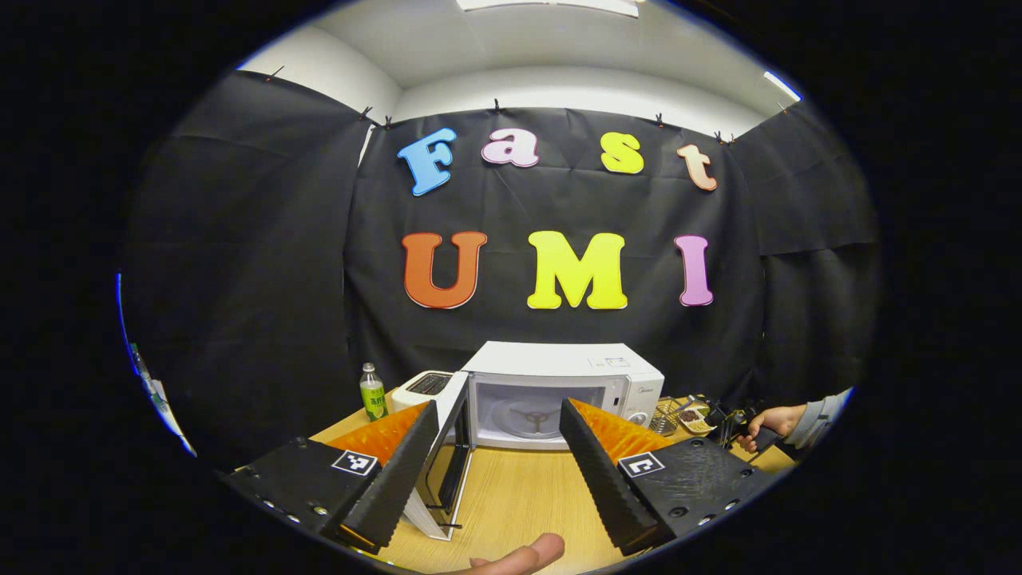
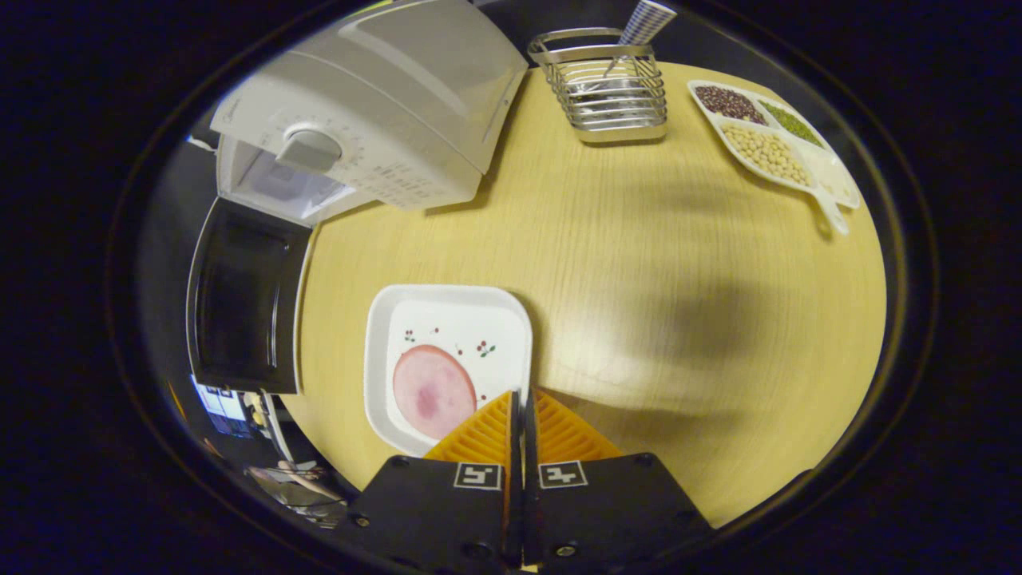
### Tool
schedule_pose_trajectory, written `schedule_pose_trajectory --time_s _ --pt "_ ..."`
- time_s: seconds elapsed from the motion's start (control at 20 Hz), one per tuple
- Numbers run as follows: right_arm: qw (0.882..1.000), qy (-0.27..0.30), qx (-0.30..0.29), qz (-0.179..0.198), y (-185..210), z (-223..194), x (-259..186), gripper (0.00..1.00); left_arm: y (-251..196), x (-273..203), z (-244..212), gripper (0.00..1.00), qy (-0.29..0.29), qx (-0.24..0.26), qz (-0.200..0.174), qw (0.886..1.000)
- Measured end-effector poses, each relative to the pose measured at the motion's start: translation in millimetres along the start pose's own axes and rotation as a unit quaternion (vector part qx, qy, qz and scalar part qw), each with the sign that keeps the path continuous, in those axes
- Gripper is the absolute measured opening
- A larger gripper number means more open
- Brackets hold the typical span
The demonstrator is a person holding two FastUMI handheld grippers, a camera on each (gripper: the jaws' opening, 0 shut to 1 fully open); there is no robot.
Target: Open the microwave oven with the left hand, put the food in, and close the microwave oven.
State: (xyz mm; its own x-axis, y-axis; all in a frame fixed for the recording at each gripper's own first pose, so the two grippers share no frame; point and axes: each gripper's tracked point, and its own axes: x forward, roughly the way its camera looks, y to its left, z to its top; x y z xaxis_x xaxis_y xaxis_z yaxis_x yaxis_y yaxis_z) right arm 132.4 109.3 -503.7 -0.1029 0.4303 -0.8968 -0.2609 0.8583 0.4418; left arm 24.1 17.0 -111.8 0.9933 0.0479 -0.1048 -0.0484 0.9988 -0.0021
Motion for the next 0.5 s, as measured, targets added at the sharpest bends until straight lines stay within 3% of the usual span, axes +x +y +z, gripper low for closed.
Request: schedule_pose_trajectory --time_s 0.2,0.25,0.5 --pt "0.999 -0.016 0.026 0.025 1.5 -2.1 0.1 0.04 0.5 -6.2 3.0 0.94 -0.010 -0.007 -0.005 1.000" --pt "0.998 -0.023 0.039 0.034 2.5 -5.0 1.6 0.00 2.8 -9.3 4.9 0.94 -0.014 -0.008 -0.003 1.000" --pt "0.989 -0.069 0.108 0.081 11.8 -12.6 3.5 0.04 8.6 -21.1 7.5 0.94 -0.024 -0.019 -0.013 0.999"
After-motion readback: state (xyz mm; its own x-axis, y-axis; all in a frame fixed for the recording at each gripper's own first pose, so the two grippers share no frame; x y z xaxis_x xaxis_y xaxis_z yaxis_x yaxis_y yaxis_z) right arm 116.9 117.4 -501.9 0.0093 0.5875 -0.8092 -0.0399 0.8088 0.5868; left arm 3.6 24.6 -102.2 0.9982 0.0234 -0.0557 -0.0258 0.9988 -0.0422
